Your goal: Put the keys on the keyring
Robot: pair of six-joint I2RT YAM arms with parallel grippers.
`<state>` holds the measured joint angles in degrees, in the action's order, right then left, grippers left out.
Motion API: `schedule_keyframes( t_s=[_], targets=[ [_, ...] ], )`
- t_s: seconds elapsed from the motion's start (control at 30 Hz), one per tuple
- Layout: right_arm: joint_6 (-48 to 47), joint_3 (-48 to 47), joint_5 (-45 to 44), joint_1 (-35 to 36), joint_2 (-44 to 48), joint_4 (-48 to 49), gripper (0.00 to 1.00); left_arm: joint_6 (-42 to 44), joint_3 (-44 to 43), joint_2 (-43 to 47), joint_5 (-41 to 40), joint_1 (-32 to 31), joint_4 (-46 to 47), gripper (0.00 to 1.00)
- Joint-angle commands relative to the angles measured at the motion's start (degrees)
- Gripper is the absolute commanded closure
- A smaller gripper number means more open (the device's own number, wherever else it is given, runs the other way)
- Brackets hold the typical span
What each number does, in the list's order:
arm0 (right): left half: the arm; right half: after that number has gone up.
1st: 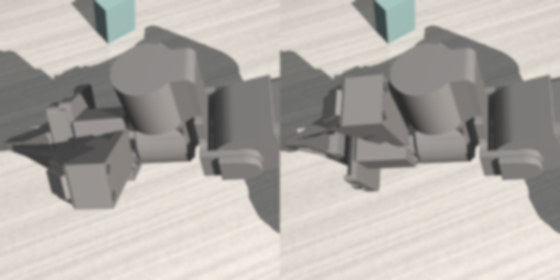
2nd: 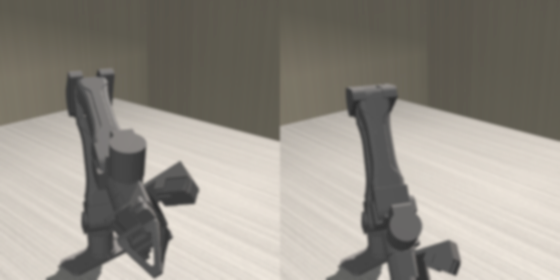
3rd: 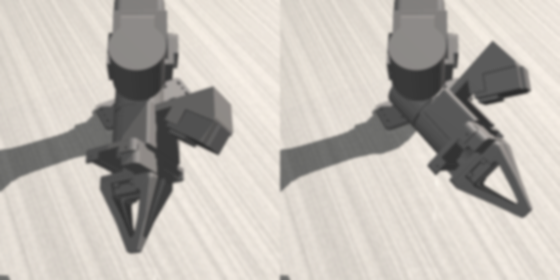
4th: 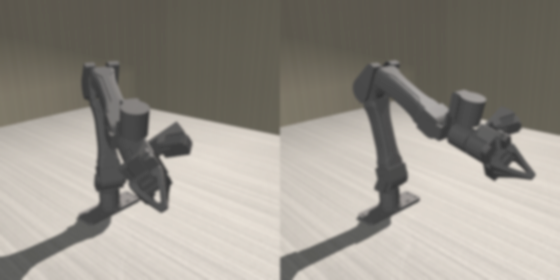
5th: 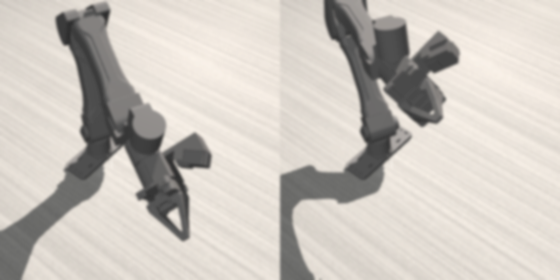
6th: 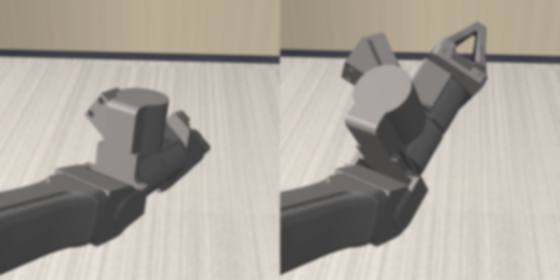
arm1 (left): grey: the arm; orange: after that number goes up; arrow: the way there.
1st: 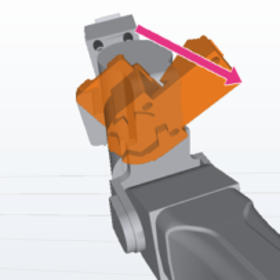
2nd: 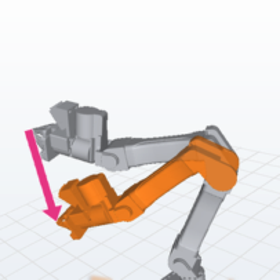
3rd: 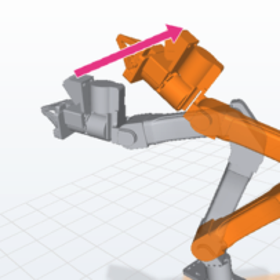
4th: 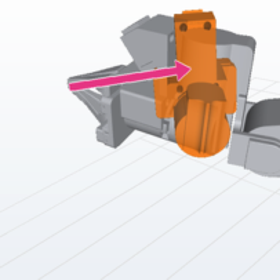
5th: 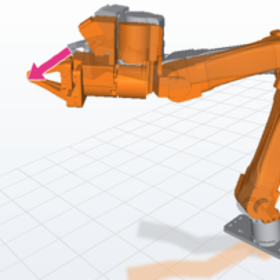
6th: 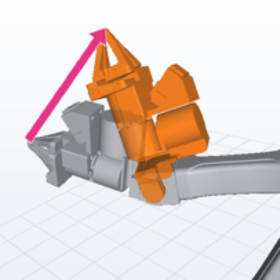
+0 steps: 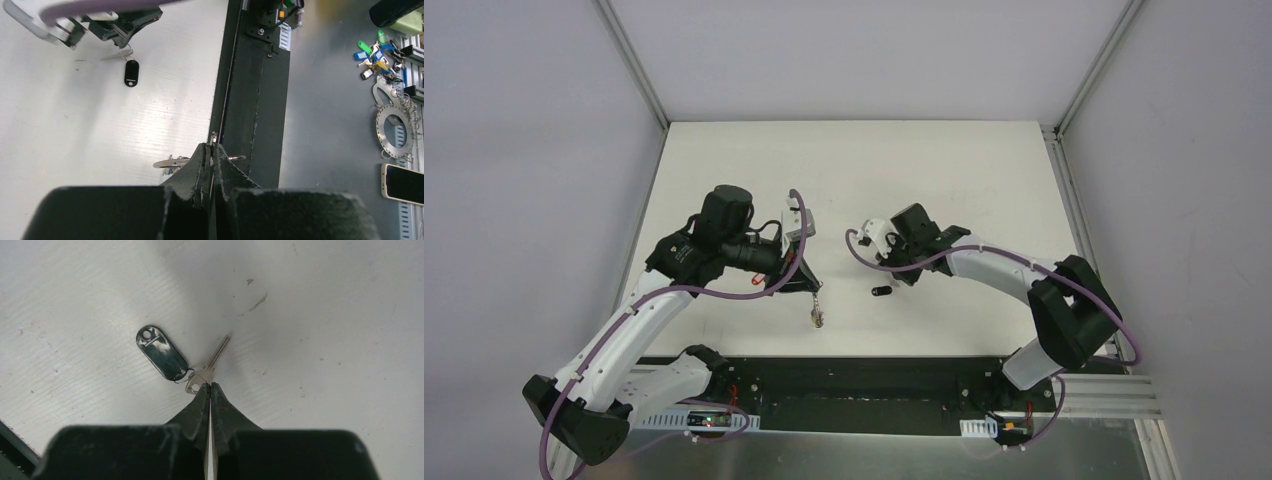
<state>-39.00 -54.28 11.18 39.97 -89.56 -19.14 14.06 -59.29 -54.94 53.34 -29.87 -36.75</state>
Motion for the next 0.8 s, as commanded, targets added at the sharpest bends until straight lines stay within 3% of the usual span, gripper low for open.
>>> schedule_keyframes(
  t_s=[0.0, 0.33, 0.77],
  targets=[
    [1.42, 2.96, -7.57, 3.37, 2.58, 3.97, 1.00, 1.41, -0.73, 1.39, -0.05, 0.60, -0.77, 1.00],
    [3.54, 5.02, -13.46, 8.42, 3.62, 5.60, 1.00, 2.66, -1.71, 1.49, -2.04, 0.60, -2.04, 1.00],
    [5.40, 4.16, -8.08, 9.11, 4.41, 2.85, 0.99, 3.03, -1.80, 1.42, -2.89, 0.60, -2.45, 1.00]
  ],
)
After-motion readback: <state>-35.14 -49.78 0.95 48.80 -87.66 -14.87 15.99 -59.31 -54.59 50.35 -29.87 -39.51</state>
